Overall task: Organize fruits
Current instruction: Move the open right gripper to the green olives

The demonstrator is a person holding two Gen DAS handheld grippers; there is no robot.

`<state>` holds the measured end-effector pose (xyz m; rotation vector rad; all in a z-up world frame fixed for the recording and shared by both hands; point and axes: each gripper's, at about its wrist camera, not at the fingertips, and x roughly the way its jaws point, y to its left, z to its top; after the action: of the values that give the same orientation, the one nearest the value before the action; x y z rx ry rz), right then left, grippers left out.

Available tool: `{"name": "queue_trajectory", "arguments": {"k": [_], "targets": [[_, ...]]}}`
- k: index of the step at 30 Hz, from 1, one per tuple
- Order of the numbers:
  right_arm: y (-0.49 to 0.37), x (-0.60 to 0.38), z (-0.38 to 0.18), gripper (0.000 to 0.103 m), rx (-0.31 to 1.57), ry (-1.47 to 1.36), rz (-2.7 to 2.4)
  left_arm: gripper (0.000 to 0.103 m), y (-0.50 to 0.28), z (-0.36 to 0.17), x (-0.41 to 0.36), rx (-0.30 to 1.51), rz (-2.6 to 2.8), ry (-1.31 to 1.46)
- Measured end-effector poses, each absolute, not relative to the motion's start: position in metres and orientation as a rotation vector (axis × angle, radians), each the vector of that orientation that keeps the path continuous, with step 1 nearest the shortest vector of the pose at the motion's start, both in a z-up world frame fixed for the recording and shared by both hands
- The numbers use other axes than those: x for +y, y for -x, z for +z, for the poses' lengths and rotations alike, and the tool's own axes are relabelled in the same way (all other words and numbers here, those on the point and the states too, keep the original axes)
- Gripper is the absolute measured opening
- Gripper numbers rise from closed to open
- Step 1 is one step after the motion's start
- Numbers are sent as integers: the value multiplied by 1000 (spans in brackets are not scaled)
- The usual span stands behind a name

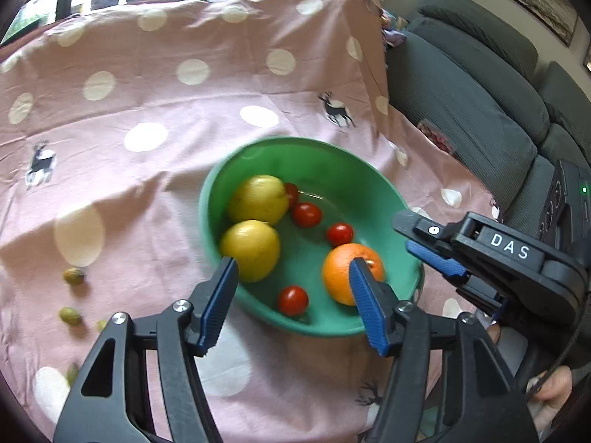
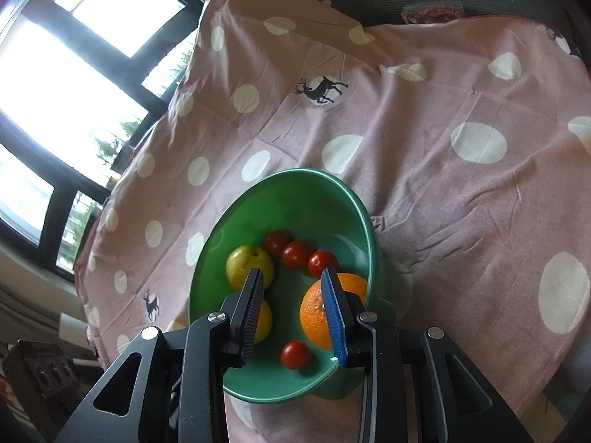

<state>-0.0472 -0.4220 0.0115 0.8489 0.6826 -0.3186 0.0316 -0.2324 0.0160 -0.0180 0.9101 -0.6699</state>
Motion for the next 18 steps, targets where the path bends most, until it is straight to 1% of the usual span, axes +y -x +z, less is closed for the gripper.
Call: {"name": "queue_trajectory", "arguments": {"k": [3, 7, 10, 13, 17, 18], "targets": [[48, -413, 20, 34, 677, -822, -294, 66, -30, 25, -195, 890, -587, 36], [42, -386, 38, 34, 672, -730, -232, 66, -23, 28, -134, 882, -410, 55], [29, -355, 49, 34, 672, -655, -110, 66, -14, 22, -92, 883, -298, 51], [12, -318, 50, 34, 714, -602, 10, 64, -12, 4, -54, 936, -198, 107], [-16, -268, 35, 34, 830, -537, 120, 64, -17, -19, -26, 996, -178, 195], [-21, -258, 30, 34, 858, -522, 144, 61, -19, -23, -24, 1011, -176, 198]]}}
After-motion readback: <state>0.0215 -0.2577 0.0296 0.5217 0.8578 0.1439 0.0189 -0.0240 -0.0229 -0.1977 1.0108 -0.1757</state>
